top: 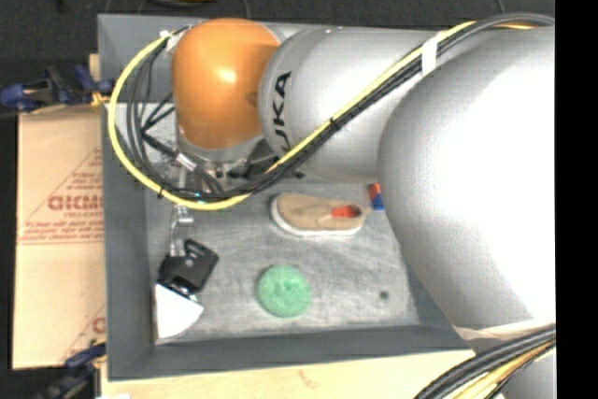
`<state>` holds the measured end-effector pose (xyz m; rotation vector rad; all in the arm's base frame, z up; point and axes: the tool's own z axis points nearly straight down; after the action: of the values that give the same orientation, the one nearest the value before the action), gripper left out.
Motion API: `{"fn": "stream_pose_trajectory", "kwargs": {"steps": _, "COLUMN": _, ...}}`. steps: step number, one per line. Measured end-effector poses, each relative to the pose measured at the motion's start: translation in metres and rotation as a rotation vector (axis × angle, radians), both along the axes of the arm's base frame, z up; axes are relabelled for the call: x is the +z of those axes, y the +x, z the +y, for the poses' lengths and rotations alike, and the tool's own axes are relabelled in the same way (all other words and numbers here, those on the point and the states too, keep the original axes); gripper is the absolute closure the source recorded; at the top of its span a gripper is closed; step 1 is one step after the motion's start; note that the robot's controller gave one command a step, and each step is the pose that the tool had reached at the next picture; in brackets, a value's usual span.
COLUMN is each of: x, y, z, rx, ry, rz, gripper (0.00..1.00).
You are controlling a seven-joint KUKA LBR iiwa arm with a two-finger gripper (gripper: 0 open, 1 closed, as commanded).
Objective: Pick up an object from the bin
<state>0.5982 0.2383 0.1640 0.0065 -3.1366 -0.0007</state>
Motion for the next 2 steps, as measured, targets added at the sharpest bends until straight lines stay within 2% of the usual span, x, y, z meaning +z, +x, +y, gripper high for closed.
{"fn": "stream_pose_trajectory", "kwargs": {"steps": 1, "x": 0.0051, "y": 0.0025, "z": -0.0014, "rx": -0.006, "ry": 0.002, "rz": -0.008, "gripper": 1.00}}
{"fn": "stream_pose_trajectory", "kwargs": {"steps": 2, "x": 0.0051, "y": 0.0024, "z": -0.0014, "rx": -0.006, "ry": 0.002, "rz": -0.008, "gripper": 1.00}}
